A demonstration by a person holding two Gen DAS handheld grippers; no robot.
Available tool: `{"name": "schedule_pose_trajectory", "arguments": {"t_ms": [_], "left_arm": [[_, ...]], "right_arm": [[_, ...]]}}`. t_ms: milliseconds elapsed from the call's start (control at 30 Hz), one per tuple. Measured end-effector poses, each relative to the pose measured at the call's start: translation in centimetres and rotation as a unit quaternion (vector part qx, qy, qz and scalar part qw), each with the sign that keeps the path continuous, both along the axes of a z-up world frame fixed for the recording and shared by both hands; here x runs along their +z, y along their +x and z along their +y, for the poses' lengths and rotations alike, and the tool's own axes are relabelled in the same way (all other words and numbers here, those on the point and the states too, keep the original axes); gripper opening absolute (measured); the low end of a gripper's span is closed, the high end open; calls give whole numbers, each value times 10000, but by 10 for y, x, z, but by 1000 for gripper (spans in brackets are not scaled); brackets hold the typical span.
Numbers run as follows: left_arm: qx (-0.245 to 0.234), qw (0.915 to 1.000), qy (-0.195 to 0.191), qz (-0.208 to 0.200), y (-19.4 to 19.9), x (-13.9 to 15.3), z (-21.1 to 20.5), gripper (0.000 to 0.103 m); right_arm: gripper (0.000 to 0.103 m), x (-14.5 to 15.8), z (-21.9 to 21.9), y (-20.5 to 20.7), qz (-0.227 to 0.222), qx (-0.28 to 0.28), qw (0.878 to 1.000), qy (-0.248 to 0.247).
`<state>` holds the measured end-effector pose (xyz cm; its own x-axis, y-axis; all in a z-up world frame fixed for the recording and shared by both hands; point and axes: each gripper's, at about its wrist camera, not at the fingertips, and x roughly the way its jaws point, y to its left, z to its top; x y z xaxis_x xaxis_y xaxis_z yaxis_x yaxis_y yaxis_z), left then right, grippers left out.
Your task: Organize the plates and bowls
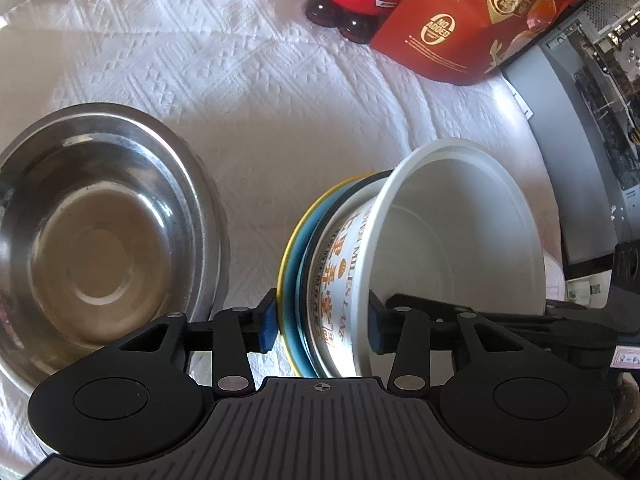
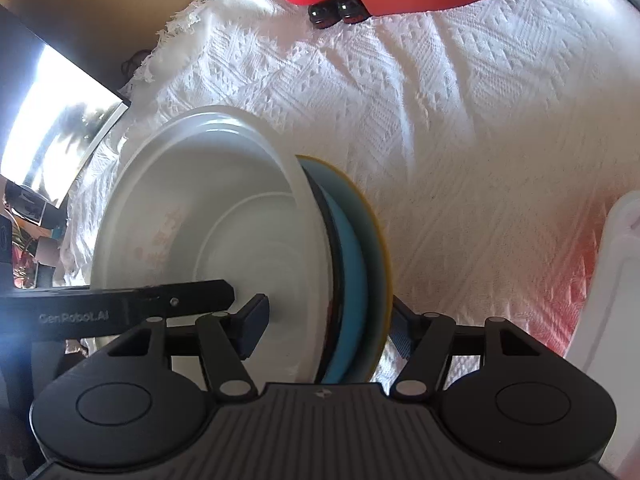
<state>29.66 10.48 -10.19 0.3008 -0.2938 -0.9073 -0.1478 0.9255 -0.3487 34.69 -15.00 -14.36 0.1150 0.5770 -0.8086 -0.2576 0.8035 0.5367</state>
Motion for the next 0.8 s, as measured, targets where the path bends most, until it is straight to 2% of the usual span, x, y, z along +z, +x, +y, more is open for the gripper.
{"name": "schedule_pose_trajectory", "arguments": {"t_ms": [133, 400, 800], "left_arm": [[-83, 9999, 130, 15, 2, -1, -5, 47], [-132, 9998, 99, 109, 5, -4, -5, 48], [-26, 9997, -154, 203, 3, -8, 3, 48]], "right_arm": [[64, 1, 0, 1, -92, -7, 10000, -3], [64, 0, -1, 2, -10, 147, 9998, 161], [65, 2, 3, 2, 93, 105, 9997, 215]]}}
